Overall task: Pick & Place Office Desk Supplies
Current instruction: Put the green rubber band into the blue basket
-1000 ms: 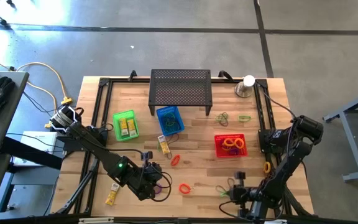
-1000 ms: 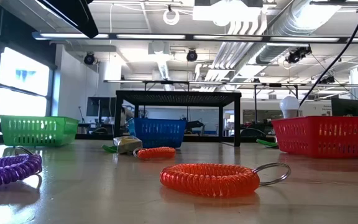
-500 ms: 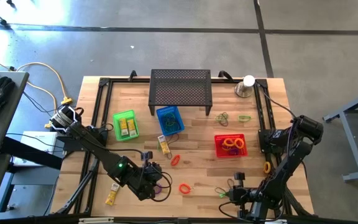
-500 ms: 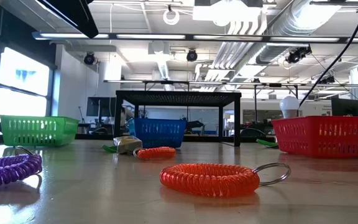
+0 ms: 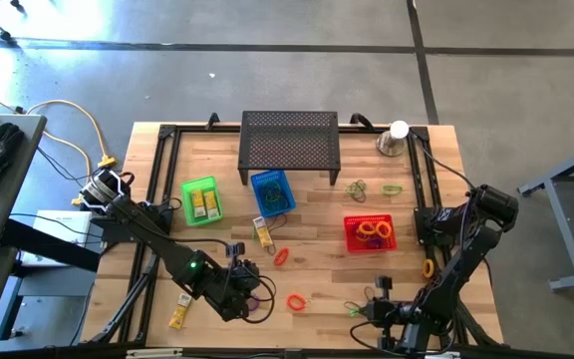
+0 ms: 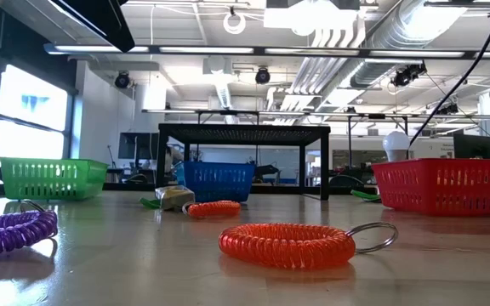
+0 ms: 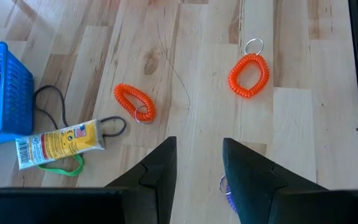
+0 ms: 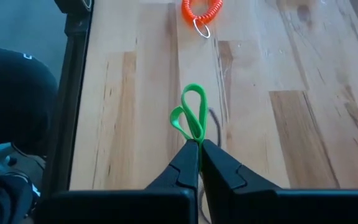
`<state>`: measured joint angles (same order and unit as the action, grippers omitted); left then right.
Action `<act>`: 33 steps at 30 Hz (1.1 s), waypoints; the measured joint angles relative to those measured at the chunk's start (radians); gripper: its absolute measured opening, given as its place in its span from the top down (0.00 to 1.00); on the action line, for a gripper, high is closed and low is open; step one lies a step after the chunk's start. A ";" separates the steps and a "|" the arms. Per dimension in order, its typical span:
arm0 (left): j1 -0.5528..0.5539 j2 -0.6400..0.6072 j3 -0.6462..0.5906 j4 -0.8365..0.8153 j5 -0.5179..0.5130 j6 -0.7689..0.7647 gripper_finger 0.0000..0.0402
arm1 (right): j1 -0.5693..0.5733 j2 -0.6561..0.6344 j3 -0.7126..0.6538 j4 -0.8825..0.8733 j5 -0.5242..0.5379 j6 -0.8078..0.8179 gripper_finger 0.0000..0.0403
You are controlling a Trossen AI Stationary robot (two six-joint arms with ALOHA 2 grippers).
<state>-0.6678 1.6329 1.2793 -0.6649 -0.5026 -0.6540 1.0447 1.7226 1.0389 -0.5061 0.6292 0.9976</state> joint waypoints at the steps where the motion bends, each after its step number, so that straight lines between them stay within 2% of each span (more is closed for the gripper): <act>1: 0.000 0.000 0.000 0.000 0.000 0.000 0.69 | 0.000 0.000 0.000 0.003 -0.002 0.001 0.99; 15: 0.000 0.000 0.000 0.000 0.000 0.000 0.69 | 0.000 0.000 0.000 0.010 0.000 0.003 0.99; 24: 0.000 0.000 0.000 0.000 0.000 0.000 0.69 | 0.000 0.000 0.000 0.016 -0.002 0.000 0.92; 29: 0.000 0.000 0.000 0.000 0.000 0.000 0.69 | 0.000 0.000 0.000 0.014 -0.003 -0.016 0.98; 33: 0.000 0.000 0.000 0.000 0.000 0.000 0.69 | 0.000 0.000 0.000 0.016 -0.001 -0.033 0.99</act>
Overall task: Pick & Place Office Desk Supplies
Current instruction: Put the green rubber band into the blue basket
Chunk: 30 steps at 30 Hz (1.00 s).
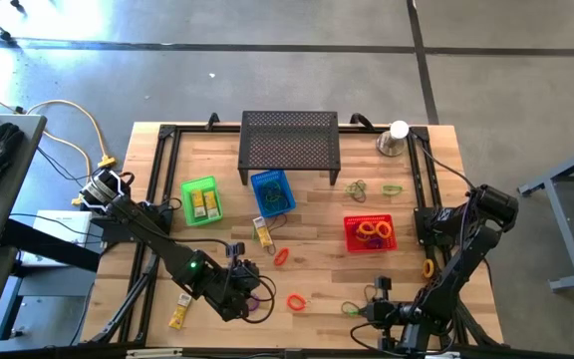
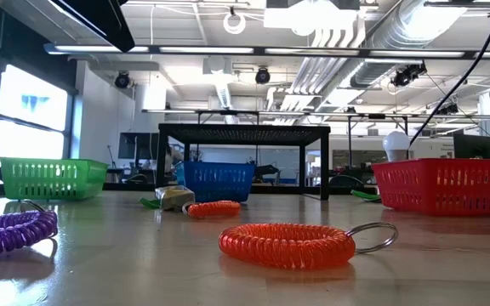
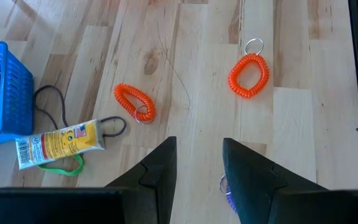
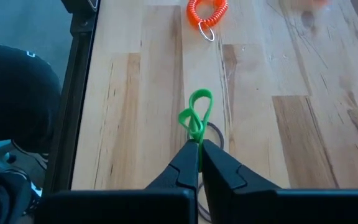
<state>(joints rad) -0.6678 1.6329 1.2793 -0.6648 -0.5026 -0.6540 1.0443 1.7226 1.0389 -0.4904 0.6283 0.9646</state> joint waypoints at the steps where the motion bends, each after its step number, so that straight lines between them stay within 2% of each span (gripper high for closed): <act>1: 0.000 0.000 0.000 0.000 0.000 0.000 0.69 | 0.000 0.000 0.000 0.000 0.004 0.000 0.99; 5: 0.000 0.000 0.000 0.000 0.000 0.000 0.69 | -0.002 0.000 0.000 0.021 0.063 -0.045 0.99; 9: 0.004 0.000 0.000 0.000 -0.001 0.000 0.69 | -0.041 0.000 0.000 0.126 0.130 -0.223 0.99; 17: 0.039 0.014 0.001 0.068 -0.045 0.011 0.69 | -0.207 -0.002 0.000 0.381 0.045 -0.580 0.99; 21: 0.059 0.042 0.001 0.097 -0.054 0.061 0.69 | -0.272 -0.002 0.000 0.481 0.047 -0.731 0.99; 25: 0.077 0.064 0.000 0.099 -0.053 0.061 0.69 | -0.362 -0.002 0.000 0.541 0.103 -0.828 0.99; 30: 0.084 0.066 0.000 0.098 -0.051 0.034 0.69 | -0.507 -0.003 0.000 0.583 0.106 -0.858 0.99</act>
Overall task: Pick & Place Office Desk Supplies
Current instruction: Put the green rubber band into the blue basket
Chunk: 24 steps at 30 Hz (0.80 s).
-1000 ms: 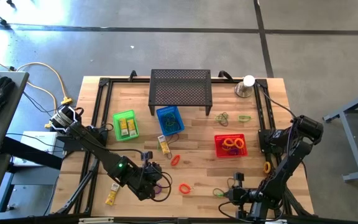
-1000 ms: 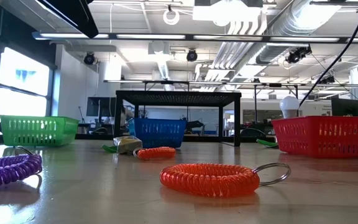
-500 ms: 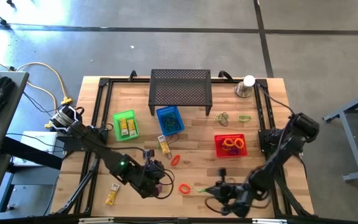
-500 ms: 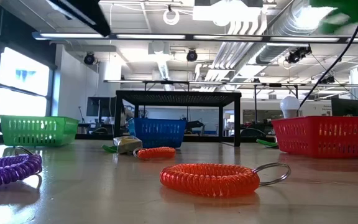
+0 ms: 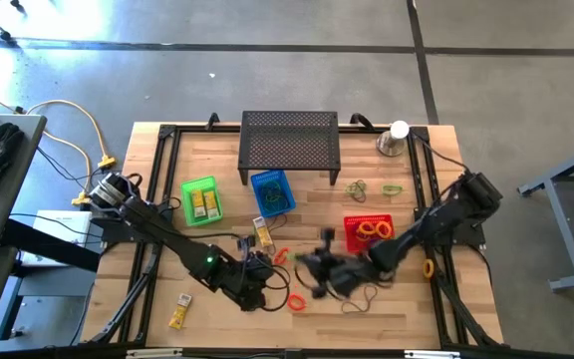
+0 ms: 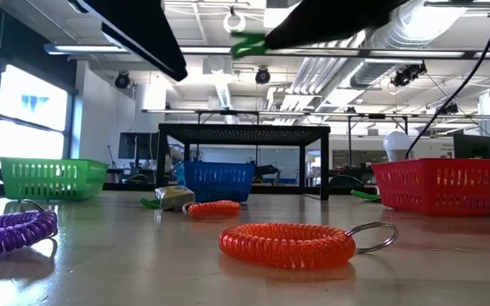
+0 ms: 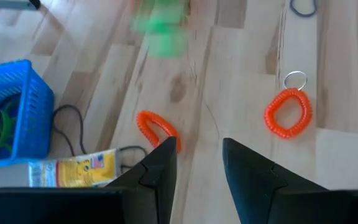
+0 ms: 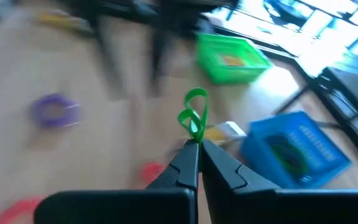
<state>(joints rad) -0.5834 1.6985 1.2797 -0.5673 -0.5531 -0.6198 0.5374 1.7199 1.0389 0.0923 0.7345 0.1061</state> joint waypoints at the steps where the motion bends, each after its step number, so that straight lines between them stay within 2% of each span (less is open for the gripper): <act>1: -0.003 0.000 0.000 -0.001 0.000 -0.013 0.69 | -0.029 0.000 0.000 0.002 0.000 0.002 0.99; 5: -0.024 0.000 0.000 0.000 0.001 -0.060 0.69 | -0.144 0.000 0.000 0.003 -0.022 0.002 0.99; 9: -0.052 0.000 0.000 -0.001 0.001 -0.101 0.69 | -0.239 0.010 0.000 0.000 -0.122 0.002 0.99; 16: -0.107 0.000 0.000 -0.001 0.002 -0.114 0.69 | -0.364 0.084 0.000 0.113 -0.216 -0.045 0.99; 24: -0.151 0.000 0.000 0.000 0.001 -0.131 0.69 | -0.444 0.117 0.000 0.153 -0.217 -0.051 0.98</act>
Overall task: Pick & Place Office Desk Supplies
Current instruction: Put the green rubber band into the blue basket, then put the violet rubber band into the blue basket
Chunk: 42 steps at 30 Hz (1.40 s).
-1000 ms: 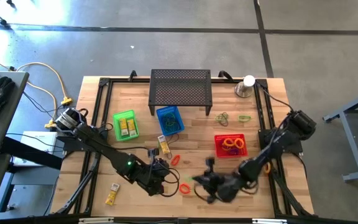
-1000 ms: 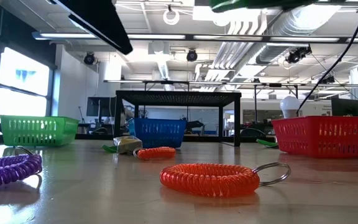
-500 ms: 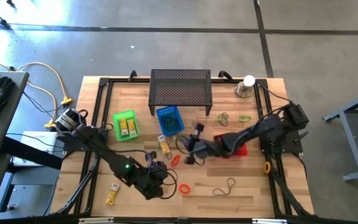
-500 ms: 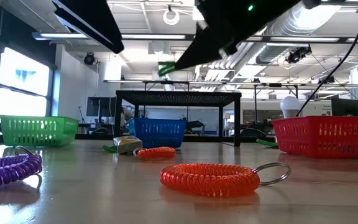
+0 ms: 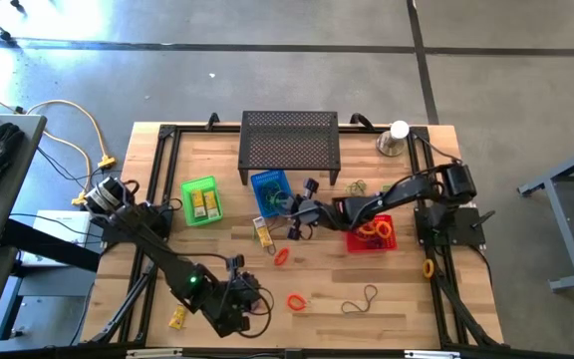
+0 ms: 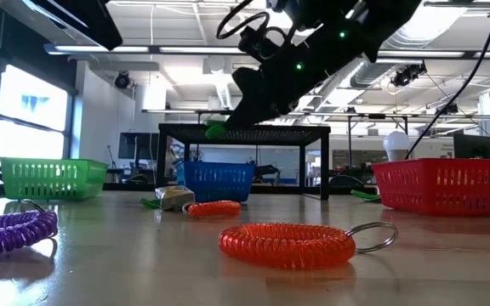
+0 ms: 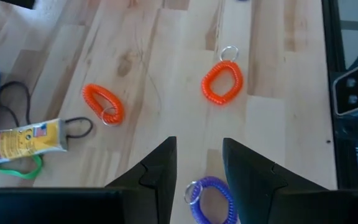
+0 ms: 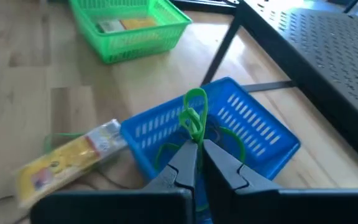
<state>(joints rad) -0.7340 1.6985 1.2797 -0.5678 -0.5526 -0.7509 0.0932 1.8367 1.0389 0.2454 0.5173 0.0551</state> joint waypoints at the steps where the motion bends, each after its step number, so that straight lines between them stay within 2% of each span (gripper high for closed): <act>1: -0.003 0.000 0.000 0.000 0.000 0.000 0.69 | -0.008 0.000 0.000 0.000 -0.003 0.000 0.96; 6: -0.005 0.000 0.000 0.000 -0.001 -0.001 0.69 | -0.043 0.000 0.000 0.019 -0.072 0.001 0.85; 12: -0.004 0.000 0.000 0.000 -0.002 0.007 0.69 | -0.068 0.000 0.000 0.022 -0.075 0.025 0.66; 16: -0.004 0.000 0.000 0.000 -0.002 0.027 0.69 | -0.051 -0.015 0.000 0.034 -0.069 -0.032 0.56; 19: -0.001 0.000 0.000 0.000 -0.002 0.043 0.69 | -0.020 -0.034 0.000 0.102 -0.046 -0.078 0.51; 23: -0.001 0.000 0.000 0.000 -0.002 0.044 0.69 | 0.038 -0.105 -0.001 0.071 -0.047 -0.086 0.48; 25: -0.001 0.000 0.000 0.000 -0.002 0.044 0.69 | 0.085 -0.162 0.001 -0.001 -0.051 -0.079 0.48; 27: -0.002 0.000 0.000 0.000 -0.002 0.044 0.69 | 0.135 -0.224 0.001 -0.139 -0.115 -0.048 0.49; 32: -0.010 0.000 0.000 0.000 -0.002 0.044 0.69 | 0.257 -0.362 0.000 -0.499 -0.413 0.178 0.51; 35: -0.009 0.000 0.000 0.000 -0.001 0.036 0.69 | 0.336 -0.404 0.000 -0.666 -0.543 0.354 0.52; 39: -0.005 0.000 0.000 0.001 -0.002 0.020 0.69 | 0.465 -0.407 0.000 -0.808 -0.597 0.555 0.53; 42: 0.000 0.000 0.000 0.004 -0.002 0.020 0.69 | 0.567 -0.395 -0.016 -0.839 -0.531 0.661 0.54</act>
<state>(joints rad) -0.7343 1.6981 1.2797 -0.5637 -0.5547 -0.7309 0.6603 1.4415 1.0230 -0.5932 -0.0132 0.7159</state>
